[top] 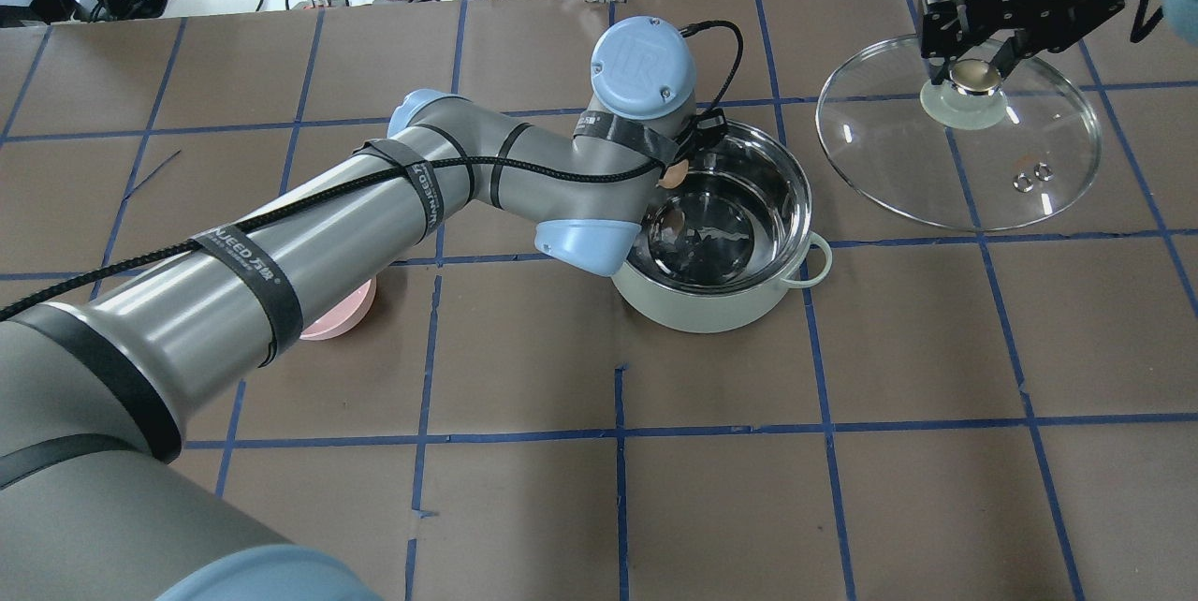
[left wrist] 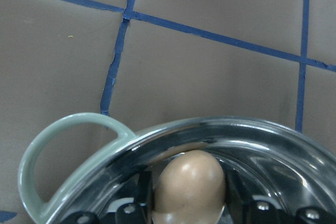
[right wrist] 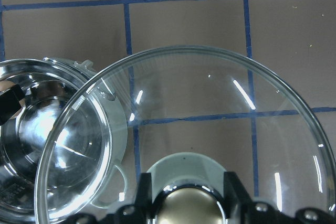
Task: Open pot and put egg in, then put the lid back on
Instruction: 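Open the left gripper to drop the egg into the pot, then raise the left gripper away while the right gripper lifts the lid over the pot, then lower the glass lid onto the pot with the right gripper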
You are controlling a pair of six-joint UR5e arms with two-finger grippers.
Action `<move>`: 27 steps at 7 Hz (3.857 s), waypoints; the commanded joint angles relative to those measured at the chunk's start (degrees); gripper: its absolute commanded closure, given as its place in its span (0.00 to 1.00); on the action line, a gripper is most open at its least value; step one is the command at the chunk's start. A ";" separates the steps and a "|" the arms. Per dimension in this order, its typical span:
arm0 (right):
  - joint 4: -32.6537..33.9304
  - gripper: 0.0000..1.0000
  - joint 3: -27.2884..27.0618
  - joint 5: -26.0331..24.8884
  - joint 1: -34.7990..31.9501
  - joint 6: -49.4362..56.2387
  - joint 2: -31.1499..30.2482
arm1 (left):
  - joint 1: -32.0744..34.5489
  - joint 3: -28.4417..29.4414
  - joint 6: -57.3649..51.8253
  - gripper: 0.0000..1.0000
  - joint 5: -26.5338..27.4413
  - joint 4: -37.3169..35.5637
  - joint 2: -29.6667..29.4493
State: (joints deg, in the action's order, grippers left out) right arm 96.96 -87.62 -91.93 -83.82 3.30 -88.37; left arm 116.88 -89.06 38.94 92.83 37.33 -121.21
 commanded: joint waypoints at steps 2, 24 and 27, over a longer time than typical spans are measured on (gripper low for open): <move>0.16 0.62 -0.09 0.18 -0.47 -0.66 -0.05 | -0.07 -0.06 -0.53 0.03 -0.11 0.03 3.51; 17.38 0.61 -2.47 2.55 -18.93 -15.25 10.41 | -26.79 1.69 -38.47 0.00 -2.22 56.71 32.97; 17.47 0.61 -2.47 3.07 -18.93 -13.41 9.80 | -26.70 1.69 -40.53 0.00 -2.13 56.63 33.06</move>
State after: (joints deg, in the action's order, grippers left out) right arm 114.40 -90.06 -89.17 -102.74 -10.80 -78.15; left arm 90.13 -87.37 -1.17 90.65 93.95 -88.17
